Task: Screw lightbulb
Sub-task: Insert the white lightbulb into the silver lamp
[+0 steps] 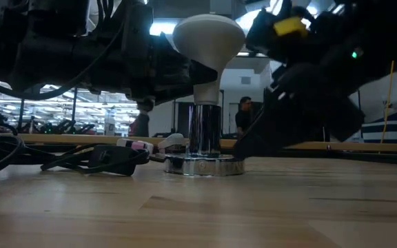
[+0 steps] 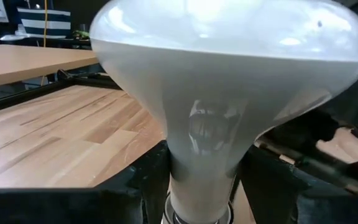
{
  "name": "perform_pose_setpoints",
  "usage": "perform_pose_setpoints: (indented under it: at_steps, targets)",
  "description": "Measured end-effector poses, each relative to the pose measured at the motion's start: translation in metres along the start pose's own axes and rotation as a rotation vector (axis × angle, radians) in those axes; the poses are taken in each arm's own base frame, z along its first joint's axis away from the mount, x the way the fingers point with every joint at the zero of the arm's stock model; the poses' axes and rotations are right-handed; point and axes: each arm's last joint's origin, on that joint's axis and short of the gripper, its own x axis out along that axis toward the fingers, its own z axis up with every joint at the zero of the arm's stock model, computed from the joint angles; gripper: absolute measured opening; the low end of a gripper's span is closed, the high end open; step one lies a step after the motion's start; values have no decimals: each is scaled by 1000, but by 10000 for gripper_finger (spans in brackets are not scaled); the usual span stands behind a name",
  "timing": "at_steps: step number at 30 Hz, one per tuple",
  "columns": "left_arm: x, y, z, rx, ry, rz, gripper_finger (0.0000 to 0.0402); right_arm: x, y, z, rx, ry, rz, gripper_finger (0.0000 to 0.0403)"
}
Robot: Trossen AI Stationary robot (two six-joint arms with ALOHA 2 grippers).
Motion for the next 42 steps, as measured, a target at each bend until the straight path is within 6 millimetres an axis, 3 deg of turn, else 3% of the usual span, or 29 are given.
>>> perform_pose_setpoints:
  at_steps: [20, 26, 36, 42]
  targets:
    - [-1, 1, -5, 10, 38, 12, 170, 33, -46, 10, 66, 19, -226, 138]
    - [-1, 2, -8, -41, 65, 32, 170, 26, -40, 8, 19, 33, -199, 138]
    - [-1, 2, -8, -26, 59, 37, 170, -7, -28, 16, -19, -2, -156, 138]
    - [0, 2, -8, -58, 58, 41, 171, -11, -24, 14, -35, 3, -138, 138]
